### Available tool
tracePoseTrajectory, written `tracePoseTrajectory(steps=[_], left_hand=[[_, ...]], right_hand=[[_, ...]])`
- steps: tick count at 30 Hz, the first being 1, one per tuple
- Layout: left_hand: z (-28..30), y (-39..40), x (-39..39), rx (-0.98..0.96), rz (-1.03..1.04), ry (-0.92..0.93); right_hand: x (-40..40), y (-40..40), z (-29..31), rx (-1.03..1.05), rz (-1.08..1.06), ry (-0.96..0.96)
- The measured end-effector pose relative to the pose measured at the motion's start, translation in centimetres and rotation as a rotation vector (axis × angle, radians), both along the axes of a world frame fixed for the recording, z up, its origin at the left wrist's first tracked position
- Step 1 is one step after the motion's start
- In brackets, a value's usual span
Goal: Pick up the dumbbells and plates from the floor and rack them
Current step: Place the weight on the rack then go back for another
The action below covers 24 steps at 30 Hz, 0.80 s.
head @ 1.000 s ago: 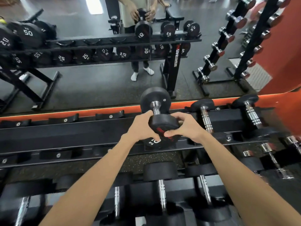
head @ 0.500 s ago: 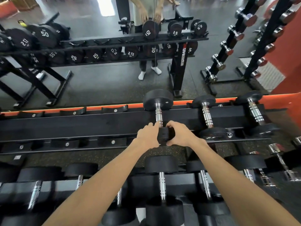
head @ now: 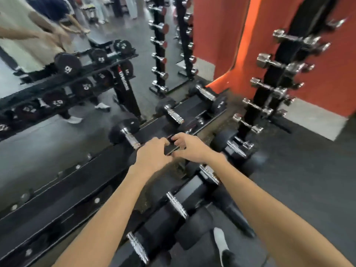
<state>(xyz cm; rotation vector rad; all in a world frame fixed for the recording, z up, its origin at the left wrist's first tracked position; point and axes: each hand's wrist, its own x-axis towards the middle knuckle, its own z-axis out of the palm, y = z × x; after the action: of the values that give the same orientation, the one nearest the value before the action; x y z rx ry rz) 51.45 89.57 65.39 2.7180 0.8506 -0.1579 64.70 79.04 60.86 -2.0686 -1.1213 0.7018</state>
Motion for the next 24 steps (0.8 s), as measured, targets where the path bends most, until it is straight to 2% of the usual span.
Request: tracePoseTrajectory(steps=[5, 12, 19, 24], left_hand=[[-0.2, -9.7, 0.7, -0.078, -0.354, -0.066], [-0.8, -29.0, -0.4, -0.163, -0.840, 0.015], [-2.0, -47.2, -7.5, -0.188, -1.198, 0.102], [-4.1, -58.8, -14.6, -0.232, -1.324, 0.198]], right_hand=[[-4.4, -13.6, 0.5, 0.098, -0.492, 0.092], [-14.3, -35.5, 0.0, 0.106, -1.056, 0.079], [-28.2, -53.7, -1.1, 0.143, -1.473, 0.105], [-38.8, -64.0, -2.3, 0.168, -1.651, 0.119]])
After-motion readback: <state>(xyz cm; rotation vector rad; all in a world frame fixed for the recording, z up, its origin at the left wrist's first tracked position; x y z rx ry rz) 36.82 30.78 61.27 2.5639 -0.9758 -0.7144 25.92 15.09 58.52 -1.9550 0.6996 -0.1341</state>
